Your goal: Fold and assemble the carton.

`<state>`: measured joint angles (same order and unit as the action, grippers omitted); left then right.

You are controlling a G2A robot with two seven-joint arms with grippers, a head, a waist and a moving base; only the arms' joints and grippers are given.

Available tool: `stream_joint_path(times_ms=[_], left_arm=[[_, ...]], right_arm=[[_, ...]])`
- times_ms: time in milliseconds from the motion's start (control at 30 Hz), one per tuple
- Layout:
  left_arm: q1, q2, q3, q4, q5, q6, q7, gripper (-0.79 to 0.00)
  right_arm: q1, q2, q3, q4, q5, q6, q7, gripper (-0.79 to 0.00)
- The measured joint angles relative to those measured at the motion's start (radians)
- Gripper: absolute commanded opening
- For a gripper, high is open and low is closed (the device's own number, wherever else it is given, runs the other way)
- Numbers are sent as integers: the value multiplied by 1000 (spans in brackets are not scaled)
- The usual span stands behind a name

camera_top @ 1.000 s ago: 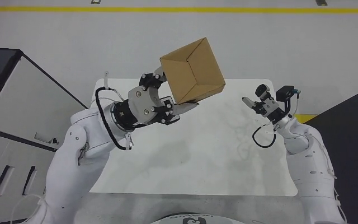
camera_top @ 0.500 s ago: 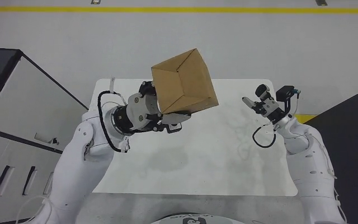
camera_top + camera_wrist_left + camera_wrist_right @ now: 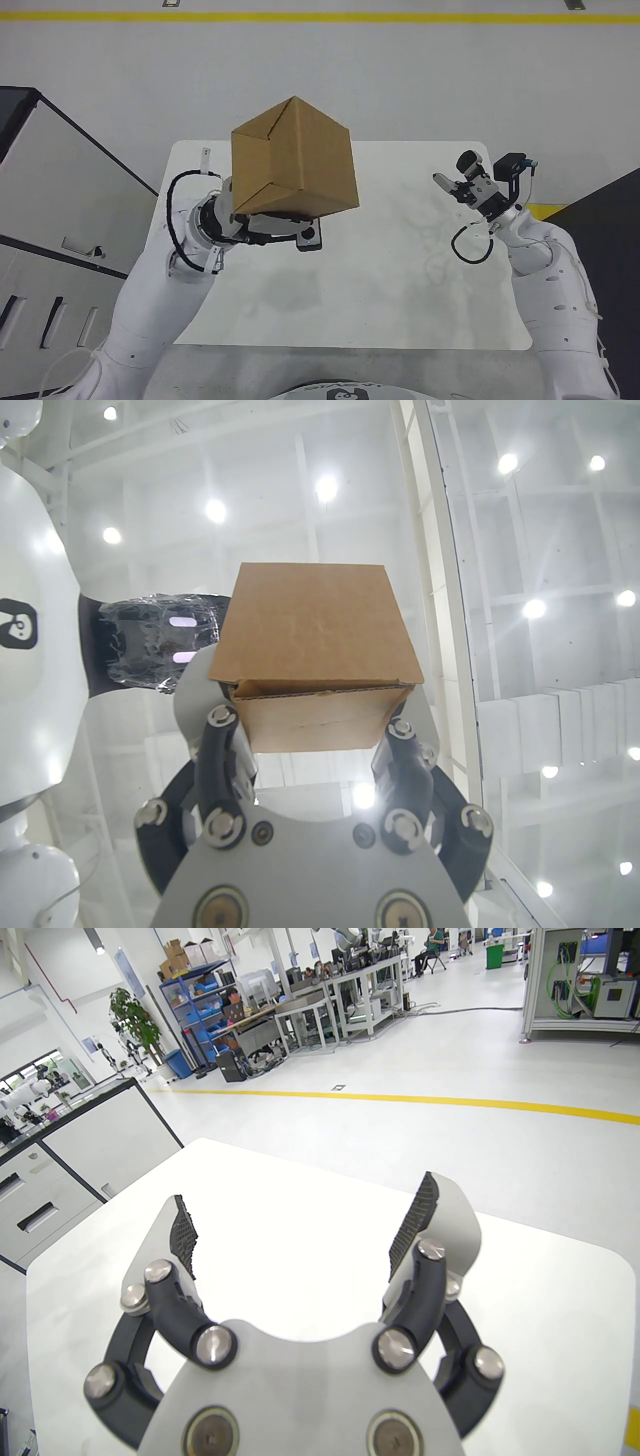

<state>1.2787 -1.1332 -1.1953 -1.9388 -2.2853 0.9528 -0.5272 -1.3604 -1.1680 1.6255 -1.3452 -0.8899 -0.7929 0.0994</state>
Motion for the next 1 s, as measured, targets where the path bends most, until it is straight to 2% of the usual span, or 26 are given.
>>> stream_joint_path(times_ms=[667,833,1000], left_arm=[[-5,-21,-12,17,7,-16,-12,-785],[-2,-16,-42,14,97,-58,99,-785],[15,-10,-70,-35,125,-127,247,-785]], right_arm=[[0,0,0,0,0,0,0,0],[0,0,0,0,0,0,0,0],[0,0,0,0,0,0,0,0]])
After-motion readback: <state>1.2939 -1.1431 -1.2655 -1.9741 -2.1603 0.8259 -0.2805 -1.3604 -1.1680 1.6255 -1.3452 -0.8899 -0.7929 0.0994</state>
